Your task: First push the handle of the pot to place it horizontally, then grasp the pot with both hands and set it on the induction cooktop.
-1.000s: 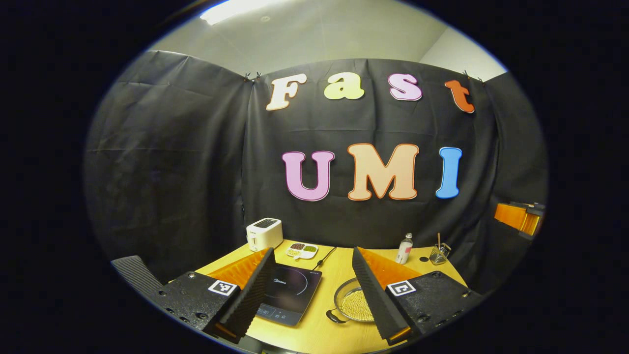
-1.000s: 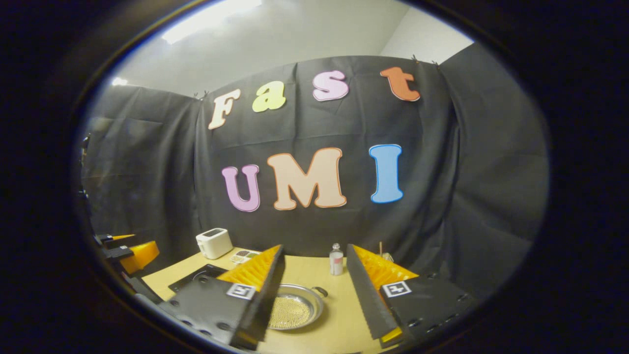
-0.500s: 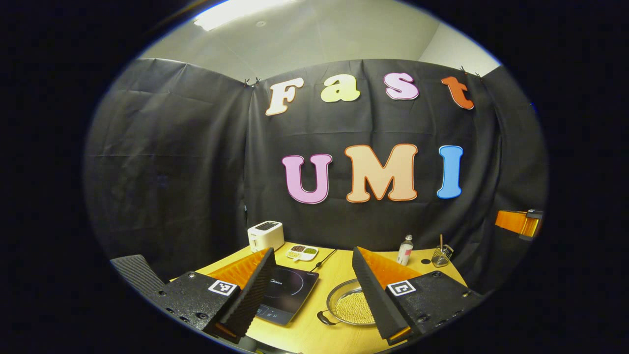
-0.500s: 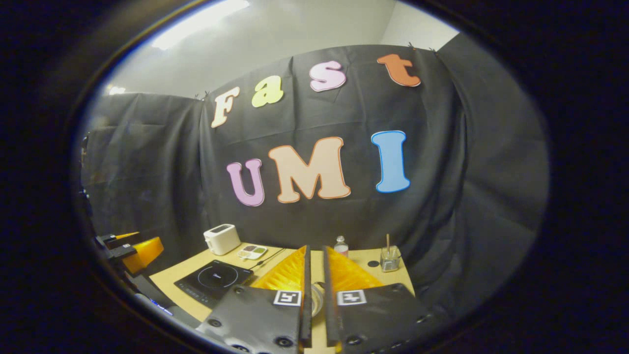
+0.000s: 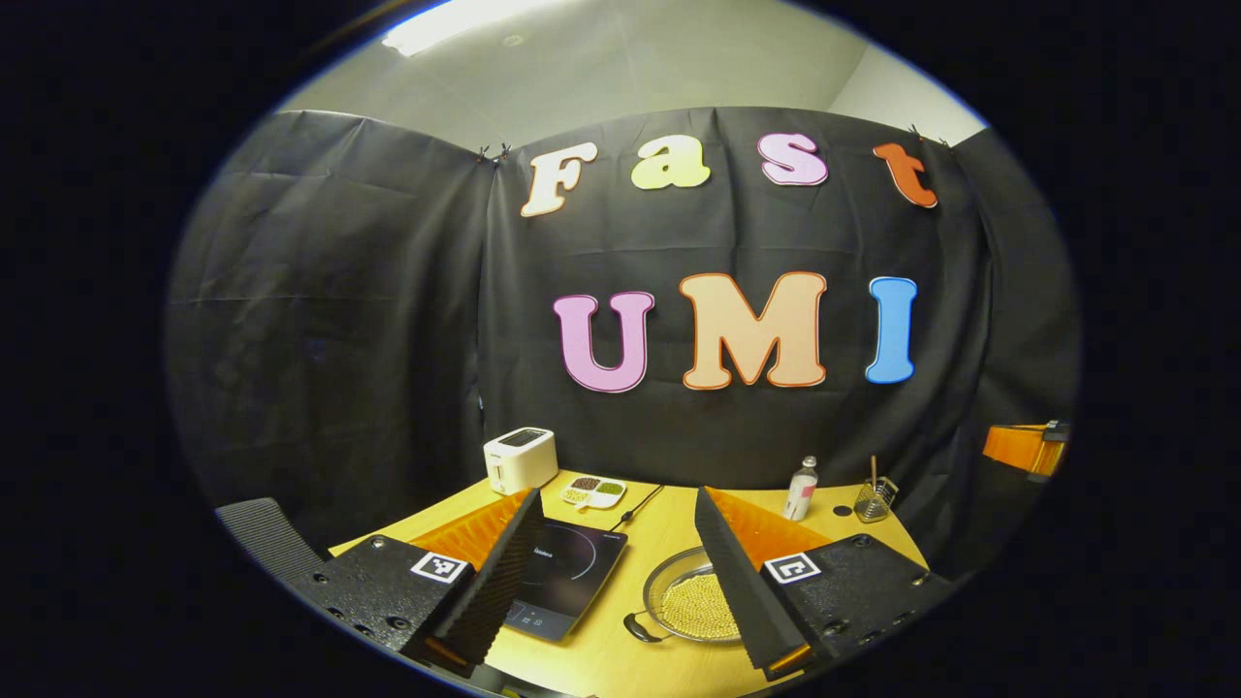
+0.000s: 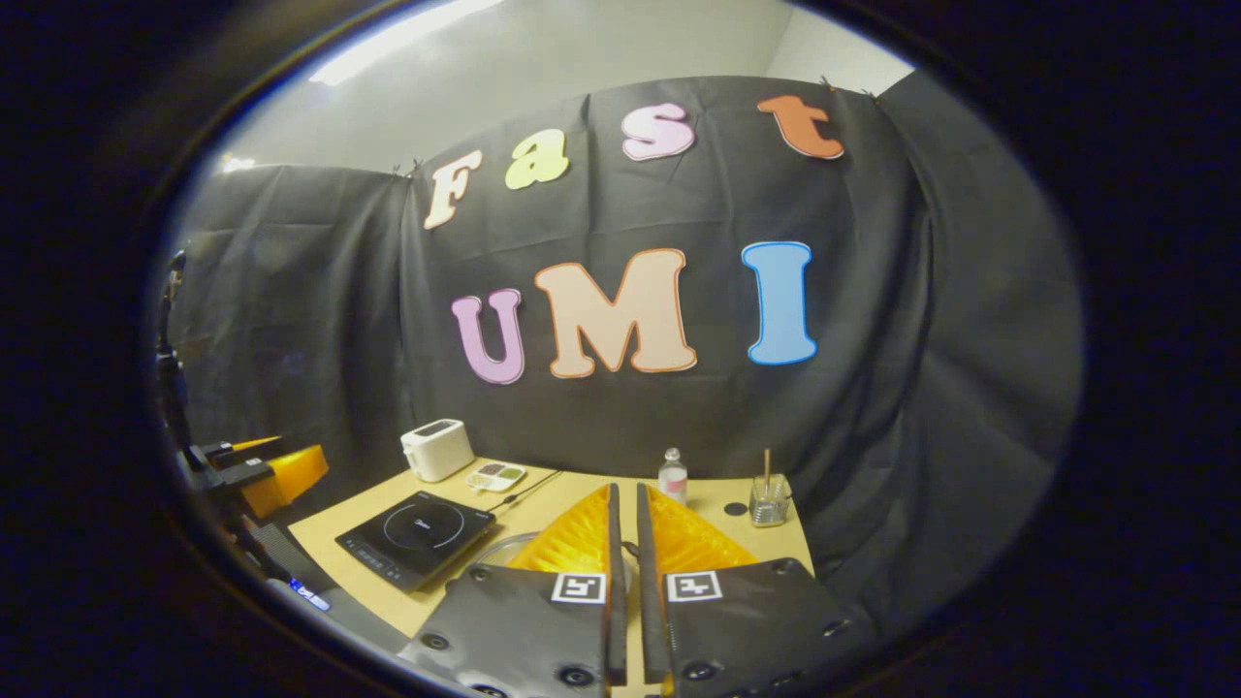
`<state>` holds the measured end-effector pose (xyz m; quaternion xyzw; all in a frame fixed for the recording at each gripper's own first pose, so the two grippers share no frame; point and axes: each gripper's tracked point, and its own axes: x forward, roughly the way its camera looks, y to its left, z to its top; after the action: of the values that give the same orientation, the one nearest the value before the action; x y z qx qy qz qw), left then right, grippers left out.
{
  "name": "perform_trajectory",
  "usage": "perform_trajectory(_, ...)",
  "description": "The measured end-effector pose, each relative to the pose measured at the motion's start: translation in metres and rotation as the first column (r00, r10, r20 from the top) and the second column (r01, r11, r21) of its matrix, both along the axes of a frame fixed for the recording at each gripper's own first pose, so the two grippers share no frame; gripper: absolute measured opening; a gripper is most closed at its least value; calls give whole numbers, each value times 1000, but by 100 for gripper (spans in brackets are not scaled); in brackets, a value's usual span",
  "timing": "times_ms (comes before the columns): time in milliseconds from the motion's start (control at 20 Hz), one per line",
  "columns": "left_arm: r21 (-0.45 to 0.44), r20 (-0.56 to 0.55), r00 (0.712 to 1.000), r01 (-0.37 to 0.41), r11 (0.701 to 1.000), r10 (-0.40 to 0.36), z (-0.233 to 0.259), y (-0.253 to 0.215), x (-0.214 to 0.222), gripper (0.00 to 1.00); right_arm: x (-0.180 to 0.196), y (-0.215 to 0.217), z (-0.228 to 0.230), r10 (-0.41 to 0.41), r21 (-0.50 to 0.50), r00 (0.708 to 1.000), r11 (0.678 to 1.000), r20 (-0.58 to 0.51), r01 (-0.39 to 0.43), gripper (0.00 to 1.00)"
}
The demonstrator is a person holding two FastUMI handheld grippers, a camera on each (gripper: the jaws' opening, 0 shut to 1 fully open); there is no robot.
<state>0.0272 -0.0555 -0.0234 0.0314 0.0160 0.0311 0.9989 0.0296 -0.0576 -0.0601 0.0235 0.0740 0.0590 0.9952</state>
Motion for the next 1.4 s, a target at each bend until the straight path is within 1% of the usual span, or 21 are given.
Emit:
perform_trajectory(100, 2, 3, 1000, 6, 1000, -6, 1, 13, 10, 92, -2, 7, -13, -15, -5, 999, 1000, -31, 15, 8)
perform_trajectory(200, -3, 5, 1000, 20, 1000, -20, 2, 26, 20, 92, -3, 19, -27, -31, -10, 997, 1000, -67, 30, 8)
perform_trajectory(400, 1, 3, 999, 51, 999, -51, 3, 60, 44, 92, -4, 50, -56, -70, -48, 988, 997, -141, 63, 8)
perform_trajectory(450, 1, -1, 998, 61, 998, -61, 2, 69, 50, 95, -5, 61, -60, -78, -54, 985, 996, -151, 71, 8)
perform_trajectory(500, 0, -4, 997, 72, 997, -72, 2, 77, 56, 92, -4, 70, -64, -86, -58, 983, 995, -163, 78, 8)
perform_trajectory(550, 0, -9, 997, 83, 997, -83, 0, 85, 61, 96, -4, 80, -71, -94, -60, 980, 995, -177, 85, 8)
perform_trajectory(600, 0, -12, 996, 94, 996, -94, -1, 92, 67, 96, -4, 90, -77, -101, -65, 976, 994, -195, 90, 8)
perform_trajectory(750, -4, -22, 992, 127, 992, -127, -8, 112, 82, 95, -9, 116, -110, -118, -93, 950, 991, -290, 95, 8)
perform_trajectory(800, -6, -27, 990, 137, 991, -137, -12, 118, 87, 92, -10, 124, -121, -125, -102, 937, 990, -326, 97, 8)
perform_trajectory(900, -5, -43, 987, 153, 988, -153, -19, 130, 94, 92, -16, 139, -146, -135, -115, 906, 989, -402, 96, 9)
perform_trajectory(1000, -7, -53, 984, 170, 985, -170, -25, 141, 102, 92, -20, 152, -169, -142, -118, 868, 988, -476, 97, 9)
perform_trajectory(1150, -27, -69, 979, 191, 981, -192, -33, 156, 108, 92, -29, 173, -204, -142, -90, 794, 990, -591, 109, 9)
perform_trajectory(1200, -34, -74, 977, 196, 980, -199, -36, 160, 108, 95, -32, 178, -215, -139, -69, 769, 990, -624, 123, 9)
perform_trajectory(1300, -32, -85, 976, 199, 979, -201, -41, 172, 109, 95, -37, 192, -234, -131, -27, 718, 988, -683, 154, 9)
perform_trajectory(1350, -27, -89, 976, 199, 980, -200, -43, 178, 110, 92, -40, 197, -243, -123, -6, 693, 986, -710, 168, 9)
perform_trajectory(1400, -26, -94, 975, 201, 979, -202, -47, 182, 110, 92, -40, 202, -250, -114, 14, 677, 983, -727, 181, 9)
